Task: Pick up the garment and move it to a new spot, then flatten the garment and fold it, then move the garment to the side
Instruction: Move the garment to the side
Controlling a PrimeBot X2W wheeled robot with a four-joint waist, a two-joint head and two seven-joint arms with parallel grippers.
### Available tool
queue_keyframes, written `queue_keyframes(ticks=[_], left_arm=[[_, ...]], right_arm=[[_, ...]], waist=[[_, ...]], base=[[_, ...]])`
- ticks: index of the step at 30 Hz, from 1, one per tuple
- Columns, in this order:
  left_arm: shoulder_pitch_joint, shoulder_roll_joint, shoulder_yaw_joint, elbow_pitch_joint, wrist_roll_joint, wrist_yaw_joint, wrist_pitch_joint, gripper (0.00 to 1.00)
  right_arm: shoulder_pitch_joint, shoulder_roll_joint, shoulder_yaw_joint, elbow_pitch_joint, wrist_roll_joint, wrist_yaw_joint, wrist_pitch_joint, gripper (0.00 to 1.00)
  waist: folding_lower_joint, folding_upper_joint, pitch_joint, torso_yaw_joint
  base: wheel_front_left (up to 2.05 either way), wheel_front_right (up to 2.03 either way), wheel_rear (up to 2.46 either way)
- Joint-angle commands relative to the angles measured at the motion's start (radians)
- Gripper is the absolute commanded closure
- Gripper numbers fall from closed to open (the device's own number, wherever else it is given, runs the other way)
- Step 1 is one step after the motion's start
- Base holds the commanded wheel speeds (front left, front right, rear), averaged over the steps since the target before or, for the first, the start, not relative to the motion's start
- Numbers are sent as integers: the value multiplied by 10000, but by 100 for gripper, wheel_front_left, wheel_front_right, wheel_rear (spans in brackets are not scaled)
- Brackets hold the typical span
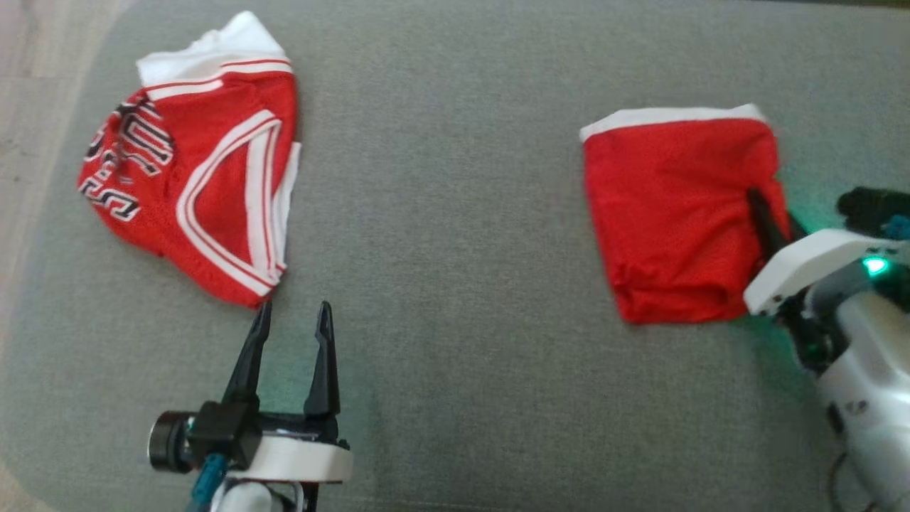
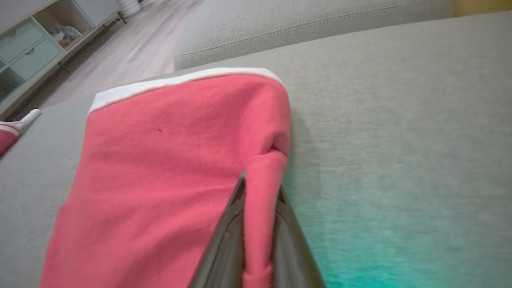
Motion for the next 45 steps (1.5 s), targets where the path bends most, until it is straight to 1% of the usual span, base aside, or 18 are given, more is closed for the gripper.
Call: queue_keyframes(ticks=[1,3,7,12,15,18,23,24,25,26,28,30,32,35,37,40,41,45], left_arm=[[-396,-9,340,-351,38,1,-51,0],[-499,-9,403,-404,81,-38,-51,0],[-833,-9,511,-503,184,-170,-51,0],[-1417,-9,545,-597,362,-430,-51,0],[-1796,-9,496,-615,401,-585,-51,0],[-2133,-9,433,-563,410,-682,-51,0],[-2370,-9,298,-543,352,-709,-51,0],[-2380,-9,260,-528,333,-708,-51,0],[-2382,-9,213,-497,303,-708,-51,0],[-2371,-9,170,-458,267,-708,-51,0],[-2322,-9,125,-387,216,-683,-51,0],[-2198,-9,115,-338,192,-607,-51,0],[-2016,-9,158,-276,190,-502,-51,0],[-1691,-9,276,-134,246,-359,-51,0],[-1438,-9,353,-14,299,-269,-51,0],[-1001,-9,485,220,347,-126,-51,0],[-1001,-9,485,220,347,-126,-51,0],[-376,-9,616,563,305,11,-51,0]], right_arm=[[-210,-347,129,-214,68,-7,-96,100],[-354,-814,206,-242,83,-7,-49,100],[-599,-1969,109,-261,-32,-7,86,100],[-806,-3541,-287,-256,-407,-7,201,100],[-924,-4325,-618,-278,-768,-7,227,100],[-997,-4838,-1059,-303,-1180,-7,222,100],[-1054,-5316,-2113,-492,-1907,-7,297,100],[-1015,-5349,-2367,-485,-2080,-7,370,98],[-959,-5354,-2635,-455,-2286,-7,423,55],[-888,-5346,-2890,-432,-2564,-7,428,0],[-719,-5179,-3340,-474,-3181,-7,380,0],[-552,-4763,-3827,-607,-3757,-7,206,0],[-343,-4084,-4222,-854,-4297,-7,44,0],[207,-2666,-4438,-1368,-4889,-7,-277,0],[735,-1750,-4253,-1740,-5078,-7,-625,0],[1619,-507,-3793,-2148,-5038,-7,-1232,0],[1619,-507,-3793,-2148,-5038,-7,-1232,0],[2834,651,-2806,-2361,-4834,-7,-1788,0]], waist=[[0,0,202,-206],[0,0,457,-422],[0,0,1082,-818],[0,0,1971,-1165],[0,0,2481,-1250],[0,0,2817,-1282],[0,0,2984,-1271],[0,0,2954,-1245],[0,0,2898,-1206],[0,0,2815,-1162],[0,0,2557,-1063],[0,0,2143,-979],[0,0,1646,-923],[0,0,692,-864],[0,0,-2,-832],[0,0,-1052,-819],[0,0,-1052,-819],[0,0,-2300,-798]], base=[[0,0,0],[0,0,0],[0,0,0],[0,0,0],[0,0,0],[0,0,0],[0,0,0],[0,0,0],[0,0,0],[0,0,0],[0,0,0],[0,0,0],[0,0,0],[0,0,0],[0,0,0],[0,0,0],[0,0,0],[0,0,0]])
